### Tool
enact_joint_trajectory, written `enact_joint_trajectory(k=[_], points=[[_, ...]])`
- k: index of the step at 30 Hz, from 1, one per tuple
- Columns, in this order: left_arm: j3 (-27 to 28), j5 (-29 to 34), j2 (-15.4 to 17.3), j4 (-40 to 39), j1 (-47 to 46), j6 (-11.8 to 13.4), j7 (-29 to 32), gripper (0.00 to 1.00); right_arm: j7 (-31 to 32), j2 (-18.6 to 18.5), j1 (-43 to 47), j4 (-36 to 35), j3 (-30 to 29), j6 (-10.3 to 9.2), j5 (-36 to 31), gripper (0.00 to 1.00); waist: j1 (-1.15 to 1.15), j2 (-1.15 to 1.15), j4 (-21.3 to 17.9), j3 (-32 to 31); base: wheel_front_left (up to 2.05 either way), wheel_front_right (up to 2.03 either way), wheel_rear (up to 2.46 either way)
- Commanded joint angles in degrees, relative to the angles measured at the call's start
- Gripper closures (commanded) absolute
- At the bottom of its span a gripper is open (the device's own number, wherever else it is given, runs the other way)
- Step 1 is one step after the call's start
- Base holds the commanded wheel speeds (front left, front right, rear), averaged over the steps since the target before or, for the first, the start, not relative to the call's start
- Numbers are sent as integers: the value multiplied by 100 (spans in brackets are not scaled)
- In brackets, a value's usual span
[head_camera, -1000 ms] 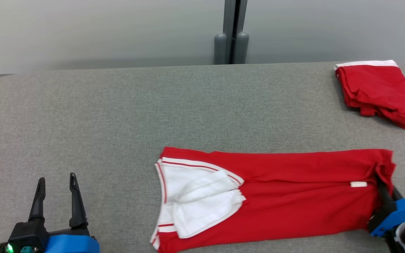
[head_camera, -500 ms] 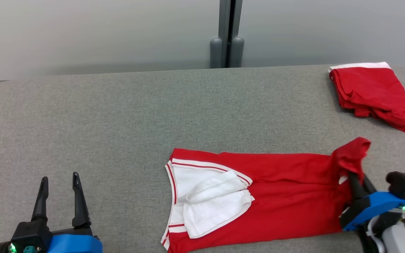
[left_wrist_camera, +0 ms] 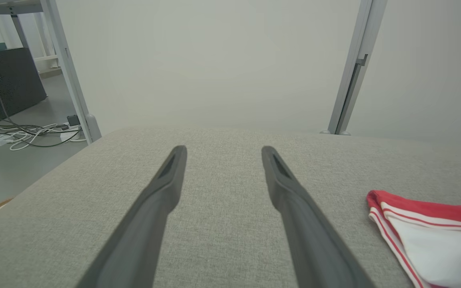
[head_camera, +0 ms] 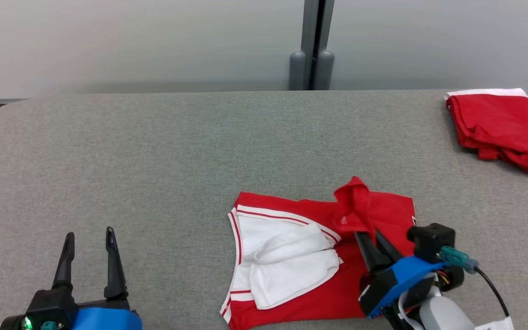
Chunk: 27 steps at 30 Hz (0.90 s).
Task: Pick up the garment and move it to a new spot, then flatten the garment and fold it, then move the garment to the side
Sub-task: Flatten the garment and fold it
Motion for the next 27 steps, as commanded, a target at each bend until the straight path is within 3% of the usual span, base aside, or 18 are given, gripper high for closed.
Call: enact_joint_trajectory(k=[1, 18, 19, 21, 27], points=[[-41, -9, -6, 19, -85, -12, -22, 0, 15, 41, -141, -25, 161, 1, 77, 100, 0, -1, 57, 17, 0, 0, 0], [-364, -136, -6, 168, -344, 25, -22, 0, -381, 64, -854, 549, 1664, 1, 1167, 100, 0, -1, 496, 155, 0, 0, 0], [-370, -146, -6, 173, -355, 30, -22, 0, -416, 65, -901, 631, 1725, 1, 1212, 88, 0, -1, 505, 159, 0, 0, 0], [-378, -148, -6, 179, -363, 34, -22, 0, -459, 66, -983, 774, 1877, 1, 1305, 0, 0, -1, 510, 164, 0, 0, 0], [-337, -152, -8, 193, -327, 20, -22, 0, -668, 59, -1119, 977, 2047, 1, 1354, 0, 0, -1, 381, 143, 0, 0, 0]])
